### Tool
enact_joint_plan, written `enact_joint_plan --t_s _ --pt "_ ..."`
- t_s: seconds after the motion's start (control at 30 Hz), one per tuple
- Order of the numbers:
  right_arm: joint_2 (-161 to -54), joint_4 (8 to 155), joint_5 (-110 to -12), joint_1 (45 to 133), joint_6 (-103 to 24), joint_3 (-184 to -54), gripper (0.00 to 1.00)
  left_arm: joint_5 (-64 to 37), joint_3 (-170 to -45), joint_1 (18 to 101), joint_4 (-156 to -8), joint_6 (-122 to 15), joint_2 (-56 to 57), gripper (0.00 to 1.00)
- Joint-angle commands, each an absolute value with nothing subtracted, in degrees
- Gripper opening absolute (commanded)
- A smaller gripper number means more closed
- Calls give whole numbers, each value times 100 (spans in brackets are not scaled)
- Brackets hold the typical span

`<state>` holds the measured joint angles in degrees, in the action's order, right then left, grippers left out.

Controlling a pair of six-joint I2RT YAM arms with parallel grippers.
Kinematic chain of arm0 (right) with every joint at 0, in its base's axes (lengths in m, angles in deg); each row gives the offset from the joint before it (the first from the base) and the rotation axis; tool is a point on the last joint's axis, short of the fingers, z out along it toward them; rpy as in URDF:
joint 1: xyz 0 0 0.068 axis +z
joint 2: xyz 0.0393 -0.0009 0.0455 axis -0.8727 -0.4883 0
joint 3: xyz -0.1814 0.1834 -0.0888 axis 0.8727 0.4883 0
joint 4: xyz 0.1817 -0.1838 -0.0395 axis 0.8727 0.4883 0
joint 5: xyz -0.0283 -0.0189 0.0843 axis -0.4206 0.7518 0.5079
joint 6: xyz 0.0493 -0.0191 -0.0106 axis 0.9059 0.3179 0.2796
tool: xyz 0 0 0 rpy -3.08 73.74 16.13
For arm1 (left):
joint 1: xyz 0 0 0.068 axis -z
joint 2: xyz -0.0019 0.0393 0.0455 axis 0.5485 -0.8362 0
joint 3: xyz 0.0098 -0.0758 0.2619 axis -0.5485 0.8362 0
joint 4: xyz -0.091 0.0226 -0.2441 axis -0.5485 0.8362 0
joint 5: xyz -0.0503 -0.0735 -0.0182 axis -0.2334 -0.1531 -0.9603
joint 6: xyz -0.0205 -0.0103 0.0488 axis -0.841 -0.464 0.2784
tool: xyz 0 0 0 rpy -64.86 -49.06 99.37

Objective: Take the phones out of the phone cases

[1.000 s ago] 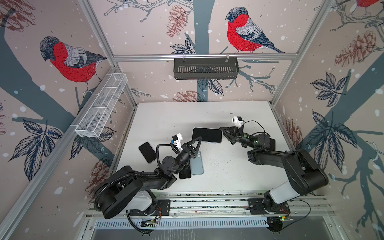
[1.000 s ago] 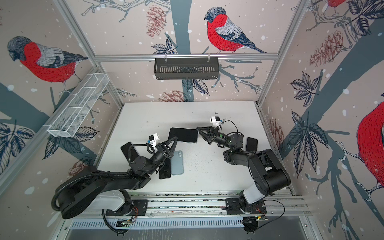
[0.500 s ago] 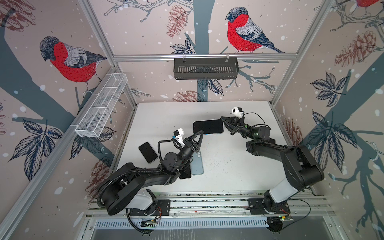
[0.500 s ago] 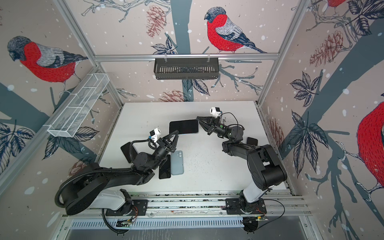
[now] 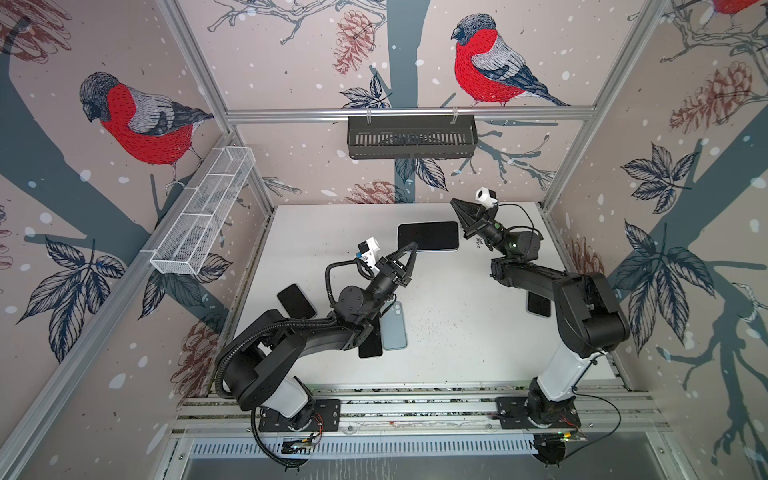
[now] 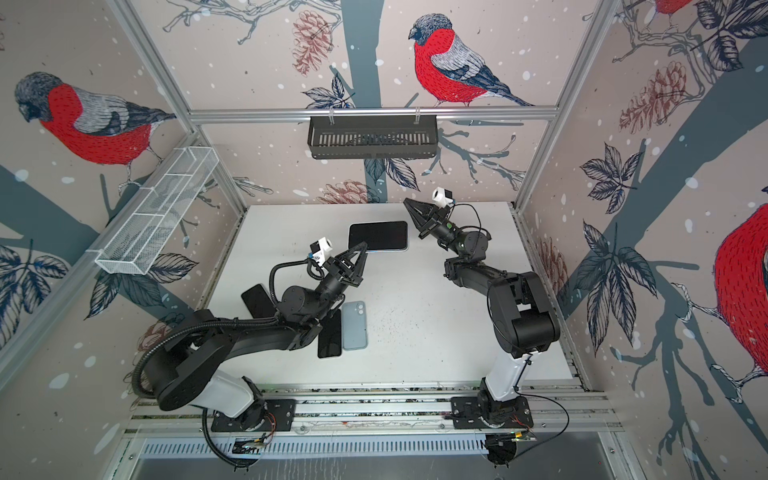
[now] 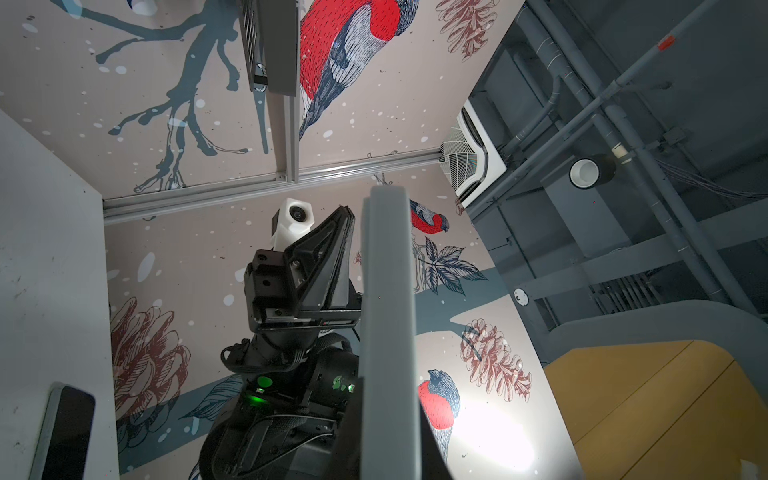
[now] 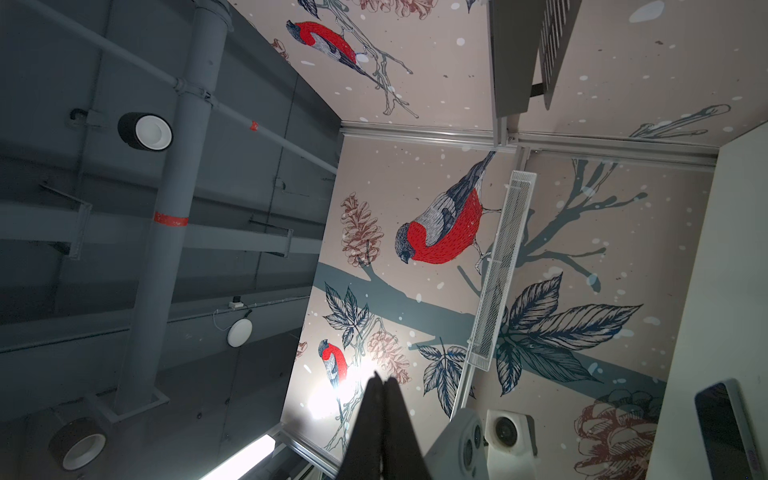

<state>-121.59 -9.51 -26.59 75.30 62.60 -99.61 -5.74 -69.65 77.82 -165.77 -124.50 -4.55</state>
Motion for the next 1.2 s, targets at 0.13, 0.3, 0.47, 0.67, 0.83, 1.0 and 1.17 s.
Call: enact_joint_plan --t_s 0.13,0.3,0.47,0.67,0.83,1.0,1.17 --pt "-12083 -2464 -2380 7092 6848 -9852 26 -815 -7233 7613 -18084 -12666 -520 0" --pt "-11826 -2463 -2244 6910 6612 -9466 38 -822 -7286 7607 -18106 -12778 -659 0" --pt "-11469 -2423 -1963 6956 6300 -9150 40 -855 -7353 7600 -18110 -12816 -793 0" --pt "-10763 -1217 -1555 6904 5077 -8629 35 -1030 -7370 7589 -17846 -12846 -705 0" --pt "-10304 -233 -1397 6995 4181 -8457 35 -1017 -7227 7589 -17758 -12883 -599 0" --pt "-10209 -51 -1357 7144 3956 -8459 35 -1035 -7168 7589 -17847 -12991 -660 0" --pt "-10186 184 -1325 7228 3725 -8402 32 -1035 -7137 7584 -17879 -12991 -648 0"
